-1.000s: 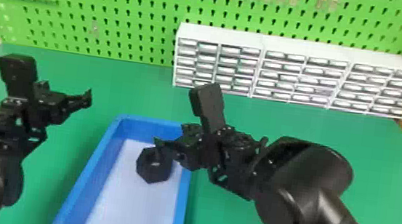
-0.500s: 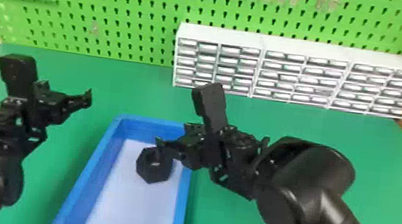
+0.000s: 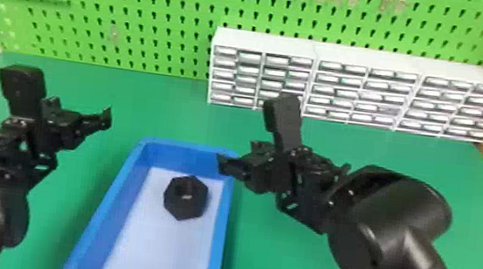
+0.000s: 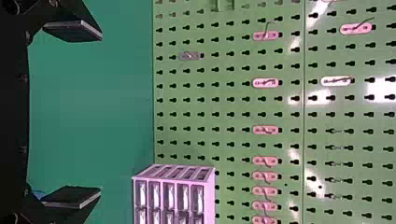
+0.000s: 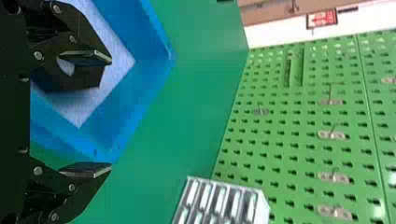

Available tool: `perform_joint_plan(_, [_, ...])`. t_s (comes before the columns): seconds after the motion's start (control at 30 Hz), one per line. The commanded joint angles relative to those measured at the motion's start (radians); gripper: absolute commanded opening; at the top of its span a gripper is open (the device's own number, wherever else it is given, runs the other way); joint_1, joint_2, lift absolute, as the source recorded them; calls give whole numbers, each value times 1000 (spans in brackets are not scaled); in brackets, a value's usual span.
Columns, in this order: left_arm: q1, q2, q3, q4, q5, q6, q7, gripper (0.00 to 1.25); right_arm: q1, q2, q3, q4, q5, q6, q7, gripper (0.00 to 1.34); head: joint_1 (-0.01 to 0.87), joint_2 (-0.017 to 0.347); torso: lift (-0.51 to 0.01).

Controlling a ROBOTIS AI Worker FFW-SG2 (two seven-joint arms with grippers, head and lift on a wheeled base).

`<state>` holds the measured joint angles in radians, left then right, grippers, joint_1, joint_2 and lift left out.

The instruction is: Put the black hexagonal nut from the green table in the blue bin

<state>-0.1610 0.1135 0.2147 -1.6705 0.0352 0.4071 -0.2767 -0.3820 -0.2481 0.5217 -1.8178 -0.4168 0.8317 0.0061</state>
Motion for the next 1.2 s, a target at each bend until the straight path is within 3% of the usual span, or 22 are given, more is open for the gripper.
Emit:
perform_joint_plan(0.0, [0, 0, 0, 0, 0, -1, 1, 1132, 20, 1, -48, 0, 55, -25, 0, 884, 666, 32, -100])
perform_joint_plan(0.47, [4, 0, 2, 0, 8, 1, 1, 1132, 118, 24, -258, 12, 176, -69, 0, 1043, 666, 32, -100])
perform_joint_plan(1.17, [8, 0, 14, 0, 29, 6, 1, 1132, 233, 29, -509, 15, 282, -171, 2, 1046, 666, 32, -100])
